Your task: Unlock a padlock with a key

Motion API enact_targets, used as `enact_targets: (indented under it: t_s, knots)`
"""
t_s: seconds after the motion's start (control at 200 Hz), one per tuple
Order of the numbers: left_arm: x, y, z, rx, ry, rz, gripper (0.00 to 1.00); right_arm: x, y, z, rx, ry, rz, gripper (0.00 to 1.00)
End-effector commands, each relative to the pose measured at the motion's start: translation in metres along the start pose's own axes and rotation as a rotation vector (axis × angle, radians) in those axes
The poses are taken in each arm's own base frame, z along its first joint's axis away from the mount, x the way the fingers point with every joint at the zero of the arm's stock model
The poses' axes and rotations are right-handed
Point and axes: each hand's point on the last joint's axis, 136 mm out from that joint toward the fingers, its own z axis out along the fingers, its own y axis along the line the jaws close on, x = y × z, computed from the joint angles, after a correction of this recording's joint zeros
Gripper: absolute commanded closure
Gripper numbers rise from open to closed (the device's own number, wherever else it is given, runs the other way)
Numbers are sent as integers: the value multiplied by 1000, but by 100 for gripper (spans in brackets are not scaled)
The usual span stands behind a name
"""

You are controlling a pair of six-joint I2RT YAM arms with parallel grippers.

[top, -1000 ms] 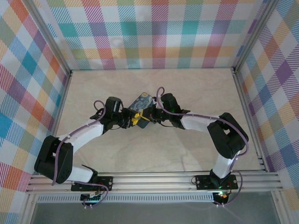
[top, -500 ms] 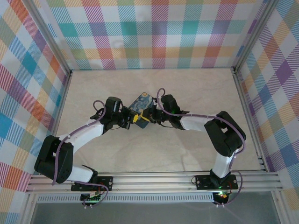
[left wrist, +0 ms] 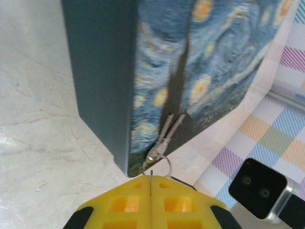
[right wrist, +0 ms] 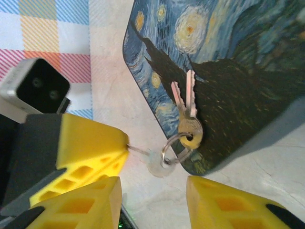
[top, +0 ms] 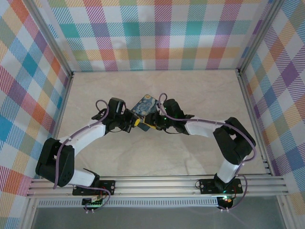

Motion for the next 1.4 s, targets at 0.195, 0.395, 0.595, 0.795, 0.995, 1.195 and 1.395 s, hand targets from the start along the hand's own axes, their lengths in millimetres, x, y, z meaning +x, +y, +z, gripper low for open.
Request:
enact_targets:
  t_s: [0.195,0.395,0.595,0.795,0.995,1.195,1.395]
  knots:
    - [3,-18,-8,-54,25,251,100,1,13,-24,67,18,-232,66]
    - [13,-37,-12,-2,78,376,100,-2,27,-27,-11,18,-201,66]
    - [19,-47,-12,33,110,459,100,-10,37,-26,-103,-4,-95,69]
    - [22,-51,-9,68,131,437,100,-17,38,-25,-127,-44,-28,66]
    - [25,-53,-11,88,142,419,100,-22,35,-21,-123,-60,17,64]
    - [26,-56,-15,97,140,420,100,-24,35,-20,-125,-68,26,64]
    - [23,-52,-17,56,124,473,100,-23,24,-33,-68,-87,-16,62]
